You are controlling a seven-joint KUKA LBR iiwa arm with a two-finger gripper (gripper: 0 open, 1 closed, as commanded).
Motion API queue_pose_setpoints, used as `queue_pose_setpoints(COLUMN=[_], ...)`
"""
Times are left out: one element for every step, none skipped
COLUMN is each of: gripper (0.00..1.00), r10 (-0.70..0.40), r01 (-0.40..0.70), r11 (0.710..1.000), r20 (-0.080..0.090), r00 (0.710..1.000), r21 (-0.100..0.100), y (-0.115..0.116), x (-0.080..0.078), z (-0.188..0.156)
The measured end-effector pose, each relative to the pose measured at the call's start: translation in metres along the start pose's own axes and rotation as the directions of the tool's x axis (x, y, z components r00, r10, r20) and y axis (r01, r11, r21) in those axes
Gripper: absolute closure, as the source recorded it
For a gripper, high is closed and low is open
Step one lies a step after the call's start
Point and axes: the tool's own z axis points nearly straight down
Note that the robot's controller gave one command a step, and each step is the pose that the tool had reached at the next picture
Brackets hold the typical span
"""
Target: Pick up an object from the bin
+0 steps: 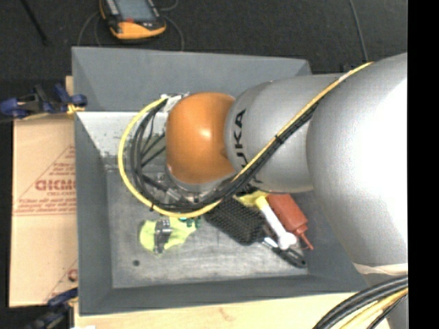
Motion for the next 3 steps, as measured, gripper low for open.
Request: queue_pose_setpoints(gripper=[0.0, 1.0, 1.0], r10=[0.004, -0.33, -0.329], r01=[-0.004, 0.33, 0.329], r11=[1.0, 0.944, 0.944], r20=[0.008, 0.007, 0.007], r00=[1.0, 0.944, 0.944], r21=[-0.002, 0.002, 0.002], y=[-0.001, -0.042, -0.042], x=[-0.002, -0.018, -0.018], z=[-0.004, 0.058, 0.058])
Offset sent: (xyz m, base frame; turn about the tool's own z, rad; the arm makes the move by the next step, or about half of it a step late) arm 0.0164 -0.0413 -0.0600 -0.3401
